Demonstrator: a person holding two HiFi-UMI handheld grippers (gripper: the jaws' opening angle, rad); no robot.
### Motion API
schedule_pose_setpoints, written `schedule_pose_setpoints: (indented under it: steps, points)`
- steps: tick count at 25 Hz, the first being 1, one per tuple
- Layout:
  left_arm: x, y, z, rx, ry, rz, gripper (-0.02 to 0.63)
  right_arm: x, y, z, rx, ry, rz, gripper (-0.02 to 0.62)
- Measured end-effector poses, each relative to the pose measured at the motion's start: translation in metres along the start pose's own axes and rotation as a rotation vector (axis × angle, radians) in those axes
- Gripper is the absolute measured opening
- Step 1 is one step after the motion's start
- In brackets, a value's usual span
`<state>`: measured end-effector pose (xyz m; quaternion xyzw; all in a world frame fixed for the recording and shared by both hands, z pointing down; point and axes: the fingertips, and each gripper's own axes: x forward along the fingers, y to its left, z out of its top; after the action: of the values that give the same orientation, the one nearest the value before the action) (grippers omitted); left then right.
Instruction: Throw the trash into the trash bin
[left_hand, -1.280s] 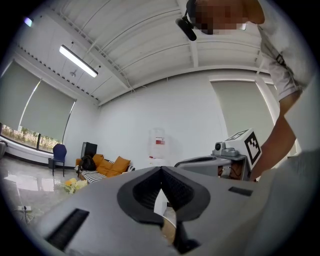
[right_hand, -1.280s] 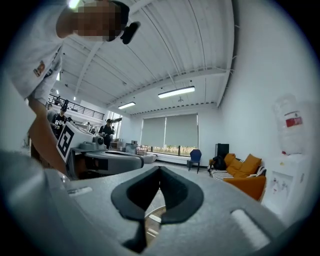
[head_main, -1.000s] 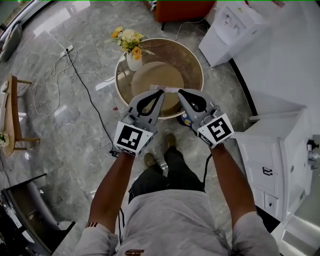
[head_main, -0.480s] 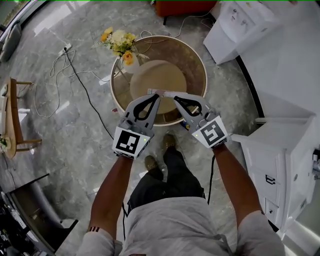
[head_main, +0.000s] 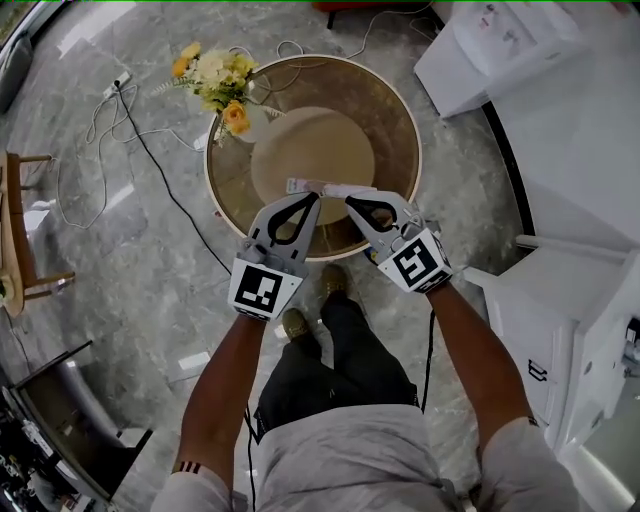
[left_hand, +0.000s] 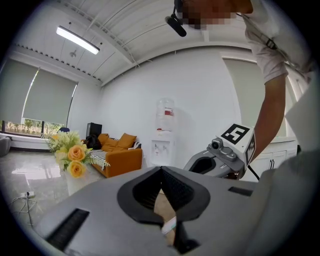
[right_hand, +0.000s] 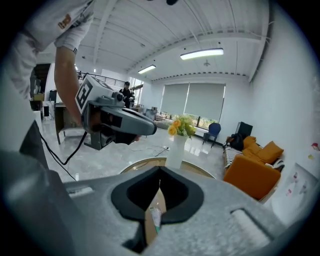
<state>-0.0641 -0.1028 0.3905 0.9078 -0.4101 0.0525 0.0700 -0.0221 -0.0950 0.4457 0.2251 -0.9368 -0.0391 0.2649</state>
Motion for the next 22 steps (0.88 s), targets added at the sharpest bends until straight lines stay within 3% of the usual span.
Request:
schedule_pose_setpoints:
  steps: [15, 22]
  points:
    - [0.041, 0.025, -0.075, -0.024, 0.089, 0.017, 0.000, 0.056, -0.002, -0.091, -0.017, 0.130, 0.154, 0.060]
    - [0.046, 0.026, -0.081, -0.061, 0.116, 0.028, 0.000, 0.083, 0.004, -0.141, -0.002, 0.245, 0.270, 0.148]
